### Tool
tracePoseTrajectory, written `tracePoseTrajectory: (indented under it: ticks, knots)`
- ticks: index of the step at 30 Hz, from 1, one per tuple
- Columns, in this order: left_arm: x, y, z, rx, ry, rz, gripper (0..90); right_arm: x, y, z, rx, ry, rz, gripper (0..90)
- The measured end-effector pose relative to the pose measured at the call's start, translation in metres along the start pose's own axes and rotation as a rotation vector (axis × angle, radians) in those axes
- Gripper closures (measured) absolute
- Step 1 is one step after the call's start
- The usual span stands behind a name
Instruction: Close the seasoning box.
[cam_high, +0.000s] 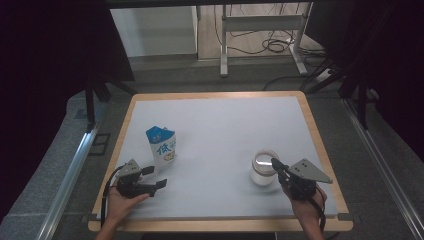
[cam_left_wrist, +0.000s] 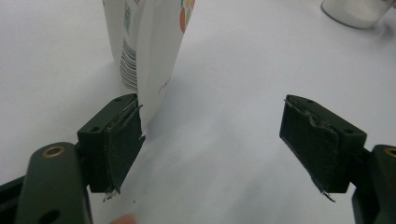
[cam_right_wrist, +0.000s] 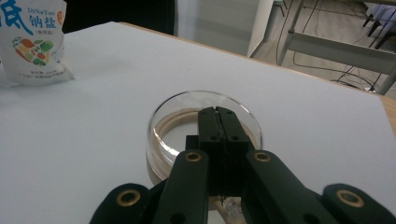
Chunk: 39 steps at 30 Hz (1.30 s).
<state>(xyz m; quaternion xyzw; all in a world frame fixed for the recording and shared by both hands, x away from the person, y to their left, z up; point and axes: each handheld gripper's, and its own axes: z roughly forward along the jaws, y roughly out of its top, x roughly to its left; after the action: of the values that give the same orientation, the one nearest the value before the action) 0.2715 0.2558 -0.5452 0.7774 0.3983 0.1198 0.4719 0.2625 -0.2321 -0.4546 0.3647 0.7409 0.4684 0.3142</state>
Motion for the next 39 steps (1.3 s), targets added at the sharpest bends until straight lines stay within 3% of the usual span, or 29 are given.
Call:
tracePoseTrajectory:
  ticks: [4, 14, 23, 30, 39]
  knots:
    - [-0.001, 0.001, -0.001, -0.003, 0.0, 0.001, 21.2, -0.006, -0.001, -0.006, -0.027, -0.008, 0.019, 88.7]
    - [-0.002, 0.001, -0.003, -0.008, 0.003, -0.002, 21.1, -0.027, -0.016, -0.016, -0.069, 0.013, 0.119, 64.3]
    - [0.0, 0.002, -0.005, -0.016, 0.009, -0.008, 21.2, -0.052, -0.034, -0.022, -0.086, -0.075, 0.145, 48.8]
    - [0.0, 0.001, -0.004, -0.01, 0.018, -0.008, 21.4, -0.071, -0.058, -0.014, -0.027, -0.124, 0.187, 36.9]
    - [0.0, 0.001, -0.006, -0.015, 0.021, -0.013, 21.5, -0.078, -0.078, -0.009, 0.02, -0.143, 0.216, 36.2]
